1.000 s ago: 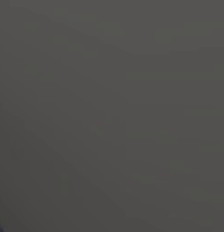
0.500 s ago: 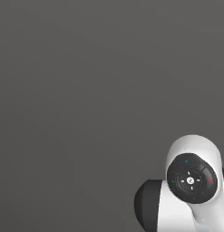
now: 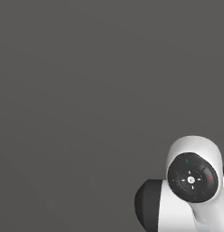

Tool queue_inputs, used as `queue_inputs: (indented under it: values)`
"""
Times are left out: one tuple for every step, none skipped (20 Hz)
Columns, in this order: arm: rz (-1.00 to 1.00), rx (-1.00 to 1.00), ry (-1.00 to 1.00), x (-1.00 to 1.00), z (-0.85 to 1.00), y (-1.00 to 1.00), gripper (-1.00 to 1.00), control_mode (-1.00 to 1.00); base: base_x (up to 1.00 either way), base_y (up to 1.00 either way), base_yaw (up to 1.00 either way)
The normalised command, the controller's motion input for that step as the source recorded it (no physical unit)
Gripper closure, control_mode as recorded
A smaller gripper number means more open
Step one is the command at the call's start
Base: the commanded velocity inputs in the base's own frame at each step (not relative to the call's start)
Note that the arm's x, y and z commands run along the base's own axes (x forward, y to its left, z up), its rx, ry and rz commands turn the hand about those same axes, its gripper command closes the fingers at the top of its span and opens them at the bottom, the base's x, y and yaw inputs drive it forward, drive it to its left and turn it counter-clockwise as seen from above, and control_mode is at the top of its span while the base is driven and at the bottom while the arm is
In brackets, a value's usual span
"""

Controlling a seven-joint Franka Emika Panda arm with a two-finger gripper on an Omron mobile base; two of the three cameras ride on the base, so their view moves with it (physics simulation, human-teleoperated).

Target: The ice cube tray has been filled with water. Take the tray and place it in the freezer to make ice. Close the freezer door after placing the tray.

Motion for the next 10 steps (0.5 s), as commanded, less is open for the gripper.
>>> queue_inputs:
  values:
    - [0.00, 0.00, 0.00, 0.00, 0.00, 0.00, -1.00, 1.00, 0.34, 0.27, -0.42]
    - [0.00, 0.00, 0.00, 0.00, 0.00, 0.00, -1.00, 1.00, 0.33, 0.12, -0.46]
    - [0.00, 0.00, 0.00, 0.00, 0.00, 0.00, -1.00, 1.00, 0.35, 0.05, -0.45]
    - [0.00, 0.00, 0.00, 0.00, 0.00, 0.00, -1.00, 1.00, 0.38, 0.00, -0.40]
    - [0.00, 0.00, 0.00, 0.00, 0.00, 0.00, -1.00, 1.00, 0.40, 0.00, -0.39]
    - [0.00, 0.00, 0.00, 0.00, 0.00, 0.00, -1.00, 1.00, 0.40, 0.00, -0.40]
    - [0.00, 0.00, 0.00, 0.00, 0.00, 0.00, -1.00, 1.00, 0.42, 0.00, -0.41]
    - [0.00, 0.00, 0.00, 0.00, 0.00, 0.00, -1.00, 1.00, 0.40, 0.00, -0.41]
    - [0.00, 0.00, 0.00, 0.00, 0.00, 0.00, -1.00, 1.00, 0.39, 0.00, -0.44]
    - [0.00, 0.00, 0.00, 0.00, 0.00, 0.00, -1.00, 1.00, 0.40, 0.00, -0.48]
